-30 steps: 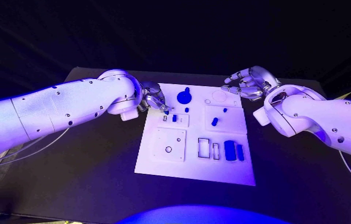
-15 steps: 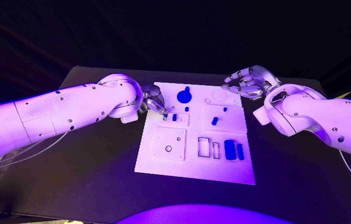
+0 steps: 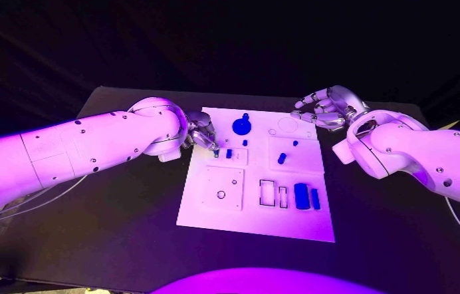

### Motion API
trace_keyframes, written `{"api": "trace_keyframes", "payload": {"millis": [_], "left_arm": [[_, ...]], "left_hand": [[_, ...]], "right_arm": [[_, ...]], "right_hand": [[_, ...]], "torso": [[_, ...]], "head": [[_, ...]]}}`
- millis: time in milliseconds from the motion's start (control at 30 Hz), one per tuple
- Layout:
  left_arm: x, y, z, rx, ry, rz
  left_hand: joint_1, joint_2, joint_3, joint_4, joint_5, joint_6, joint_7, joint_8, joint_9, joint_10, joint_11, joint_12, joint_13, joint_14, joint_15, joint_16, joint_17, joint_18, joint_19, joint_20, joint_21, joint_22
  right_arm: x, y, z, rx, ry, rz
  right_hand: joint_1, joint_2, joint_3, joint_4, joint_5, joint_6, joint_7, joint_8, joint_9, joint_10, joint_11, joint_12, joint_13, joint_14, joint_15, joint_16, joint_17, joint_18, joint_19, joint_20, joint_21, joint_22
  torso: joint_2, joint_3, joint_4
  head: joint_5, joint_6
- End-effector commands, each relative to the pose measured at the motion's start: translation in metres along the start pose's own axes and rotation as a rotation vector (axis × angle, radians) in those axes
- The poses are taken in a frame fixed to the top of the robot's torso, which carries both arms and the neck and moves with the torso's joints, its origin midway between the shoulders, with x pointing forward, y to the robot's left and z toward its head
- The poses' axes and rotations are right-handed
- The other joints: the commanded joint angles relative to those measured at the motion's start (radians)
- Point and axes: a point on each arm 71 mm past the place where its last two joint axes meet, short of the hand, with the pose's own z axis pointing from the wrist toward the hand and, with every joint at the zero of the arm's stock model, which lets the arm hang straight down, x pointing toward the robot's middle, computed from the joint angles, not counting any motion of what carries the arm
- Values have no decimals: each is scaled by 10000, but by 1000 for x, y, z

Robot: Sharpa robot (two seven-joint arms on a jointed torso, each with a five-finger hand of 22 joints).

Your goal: Assemble the parts on the task board

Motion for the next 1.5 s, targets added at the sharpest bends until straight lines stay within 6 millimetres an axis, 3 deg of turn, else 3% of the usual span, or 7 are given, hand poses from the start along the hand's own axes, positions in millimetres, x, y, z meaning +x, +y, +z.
{"api": "trace_keyframes", "payload": {"millis": [33,1500], "left_arm": [[2,-2,1,13,44,248],[7,0,2,3,396,211]], "left_hand": [[27,65,1917,-1996,69,56,-22,-45,11,60,3,48,9,1024,-76,32,2635,-140,6,-69,-4,8],[20,30,1927,-2035,151,120,-36,-73,4,129,-10,107,108,1024,-83,32,2635,-141,9,-78,-5,8]], "right_arm": [[1,1,0,-166,82,-44],[2,0,-1,-145,127,-15]], "right_hand": [[-119,-6,65,1,45,-6,-41,44,10,11,-39,38,789,948,-78,-42,2327,84,795,-78,-41,2199],[-145,-15,86,-4,47,-9,-46,72,21,13,-44,40,787,948,-82,-43,2324,86,793,-83,-48,2195]], "torso": [[1,1,2],[-1,-2,-1]], "head": [[0,-11],[15,-52]]}}
